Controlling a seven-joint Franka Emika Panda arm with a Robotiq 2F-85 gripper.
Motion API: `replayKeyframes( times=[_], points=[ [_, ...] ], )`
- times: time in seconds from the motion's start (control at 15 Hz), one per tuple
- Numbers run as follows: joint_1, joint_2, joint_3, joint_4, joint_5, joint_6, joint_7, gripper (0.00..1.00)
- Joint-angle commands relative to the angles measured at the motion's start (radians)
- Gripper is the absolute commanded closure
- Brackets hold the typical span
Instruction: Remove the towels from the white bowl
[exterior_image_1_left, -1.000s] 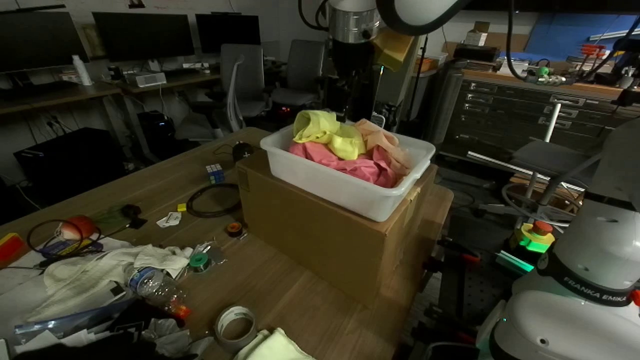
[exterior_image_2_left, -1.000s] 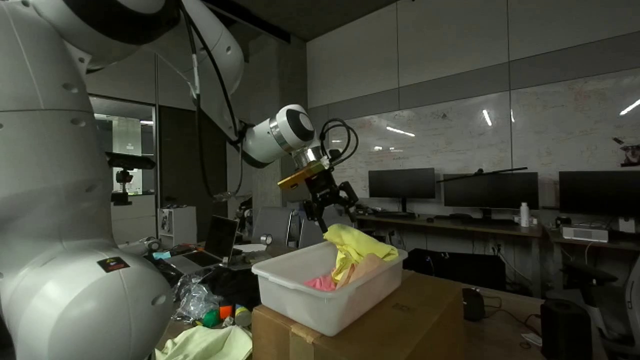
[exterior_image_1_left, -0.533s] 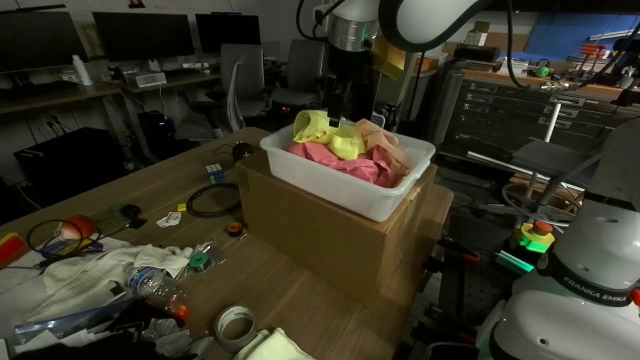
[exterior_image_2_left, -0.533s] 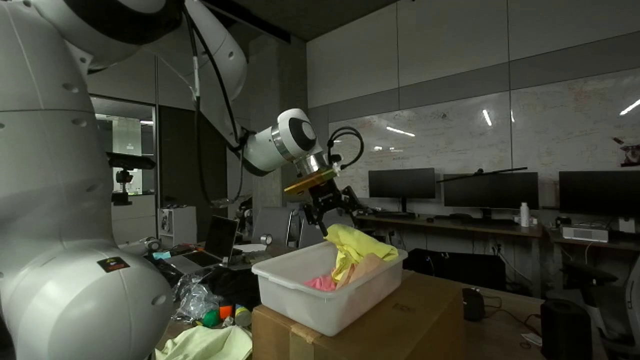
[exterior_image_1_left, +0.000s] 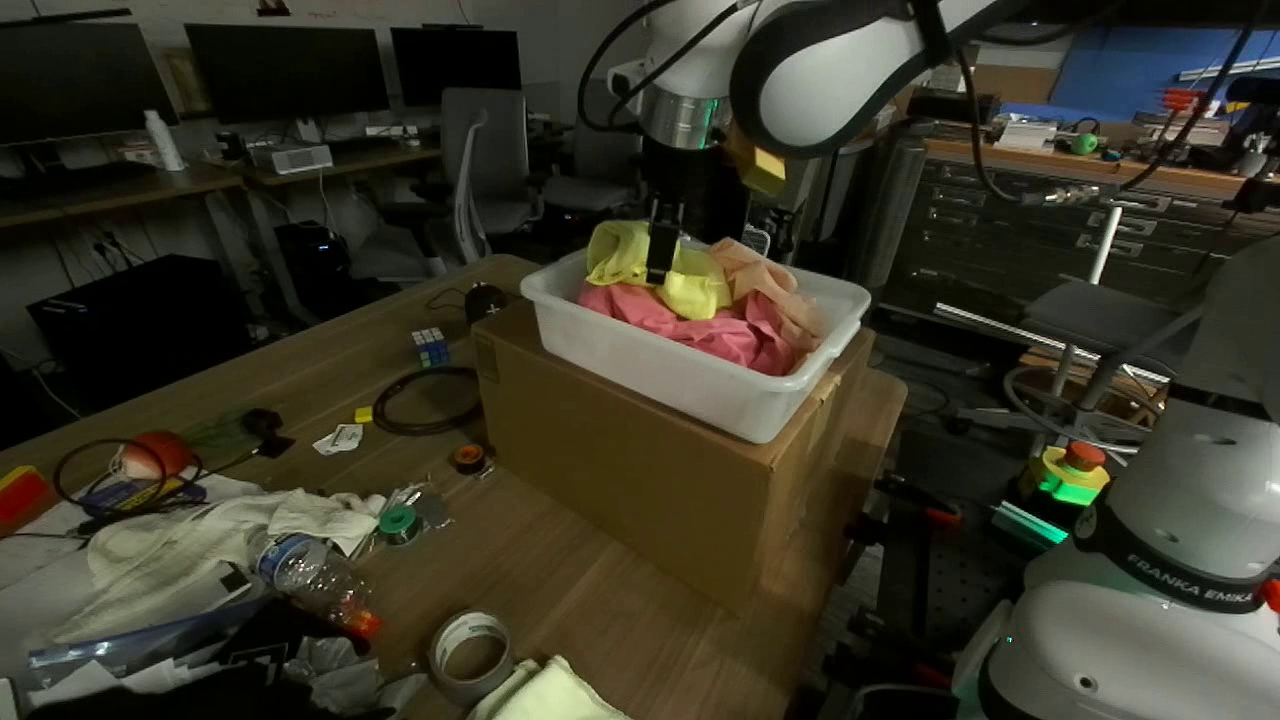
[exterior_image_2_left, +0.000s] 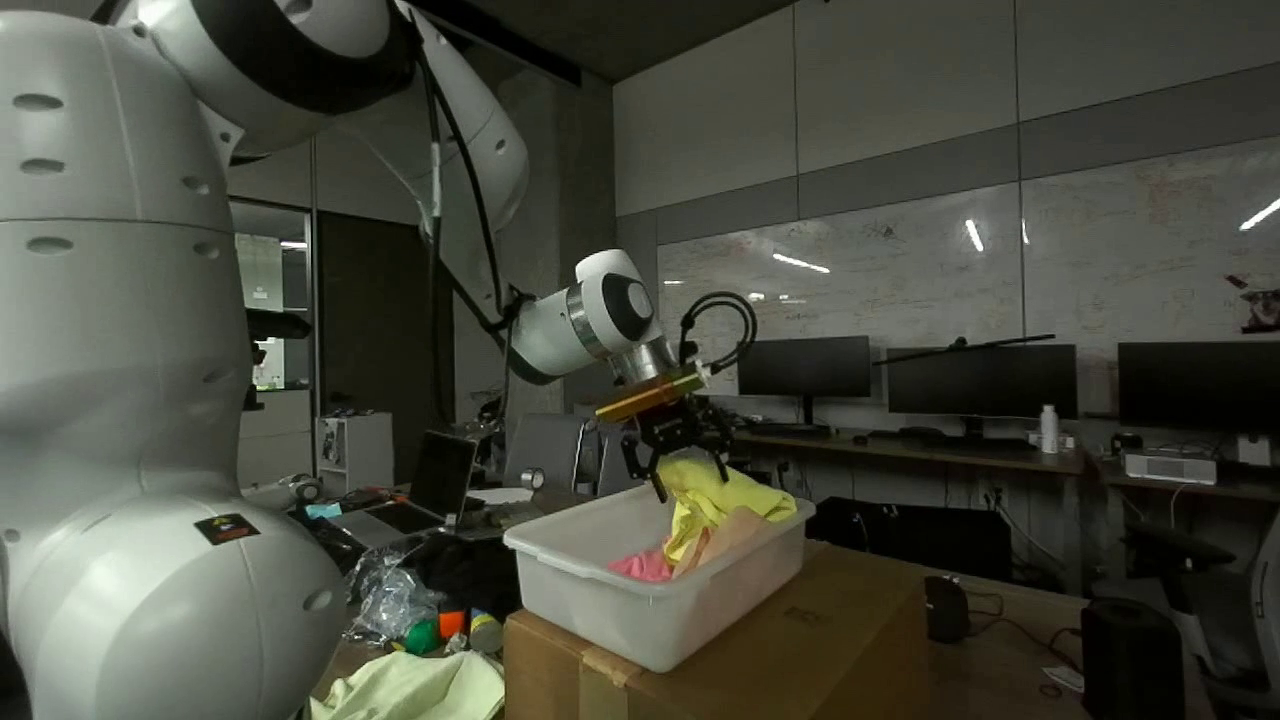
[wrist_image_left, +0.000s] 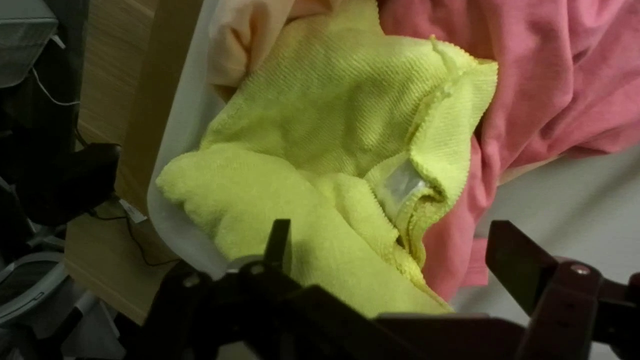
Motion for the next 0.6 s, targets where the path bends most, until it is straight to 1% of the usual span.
replayKeyframes(
  times=[0.0,0.2,0.47,0.53],
  points=[
    [-0.006,0.055,-0.019,0.021,0.016,0.079,-0.057,0.00],
    [-0.012,0.077,-0.025,0.020,0.012,0.117,-0.065,0.00],
    [-0.020,0.087,-0.033,0.018,0.004,0.132,-0.065,0.00],
    [-0.020,0.086,-0.034,0.016,0.002,0.133,-0.063,0.25]
  ],
)
